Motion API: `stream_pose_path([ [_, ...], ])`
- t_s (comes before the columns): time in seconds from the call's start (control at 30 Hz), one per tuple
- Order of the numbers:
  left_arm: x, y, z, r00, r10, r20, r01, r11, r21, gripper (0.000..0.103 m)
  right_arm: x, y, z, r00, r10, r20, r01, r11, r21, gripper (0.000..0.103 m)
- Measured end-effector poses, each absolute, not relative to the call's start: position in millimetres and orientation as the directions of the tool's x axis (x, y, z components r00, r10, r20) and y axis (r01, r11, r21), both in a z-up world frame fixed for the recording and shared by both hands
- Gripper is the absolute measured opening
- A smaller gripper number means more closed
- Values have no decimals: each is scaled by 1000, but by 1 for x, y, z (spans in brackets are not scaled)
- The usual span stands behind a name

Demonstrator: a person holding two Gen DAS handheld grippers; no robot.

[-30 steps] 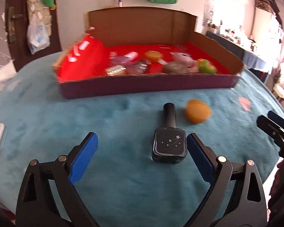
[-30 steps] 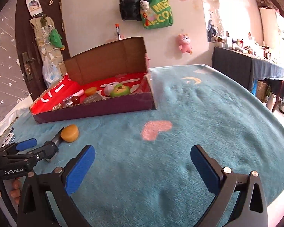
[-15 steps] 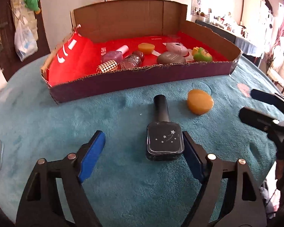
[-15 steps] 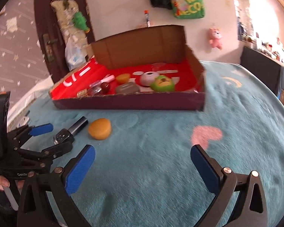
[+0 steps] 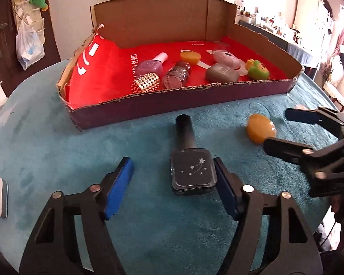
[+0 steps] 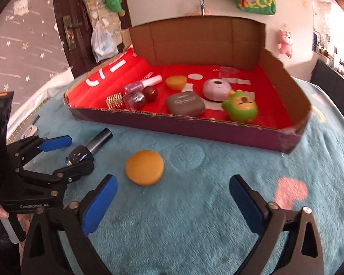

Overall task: Organize rigid objects
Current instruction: 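Grasp the black star-printed polish with left tool while right tool grasps the orange egg sponge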

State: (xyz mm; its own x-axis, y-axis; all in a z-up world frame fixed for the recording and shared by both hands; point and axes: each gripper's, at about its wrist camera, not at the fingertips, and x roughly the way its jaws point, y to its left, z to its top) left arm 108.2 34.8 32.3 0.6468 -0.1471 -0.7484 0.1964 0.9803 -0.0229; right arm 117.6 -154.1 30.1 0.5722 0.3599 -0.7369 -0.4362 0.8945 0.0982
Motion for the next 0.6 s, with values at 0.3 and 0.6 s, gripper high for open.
stream_pose_path([
  [0.3,110,25,36,646,-213,-733,237,969,-72,37,128,-133,27,537,369,-758,-486,870,79,55],
  [0.6,98,12,53,679,-245,-692,267,960,-79,37,99,-145,40,559,411,-720,-508,856,94,40],
])
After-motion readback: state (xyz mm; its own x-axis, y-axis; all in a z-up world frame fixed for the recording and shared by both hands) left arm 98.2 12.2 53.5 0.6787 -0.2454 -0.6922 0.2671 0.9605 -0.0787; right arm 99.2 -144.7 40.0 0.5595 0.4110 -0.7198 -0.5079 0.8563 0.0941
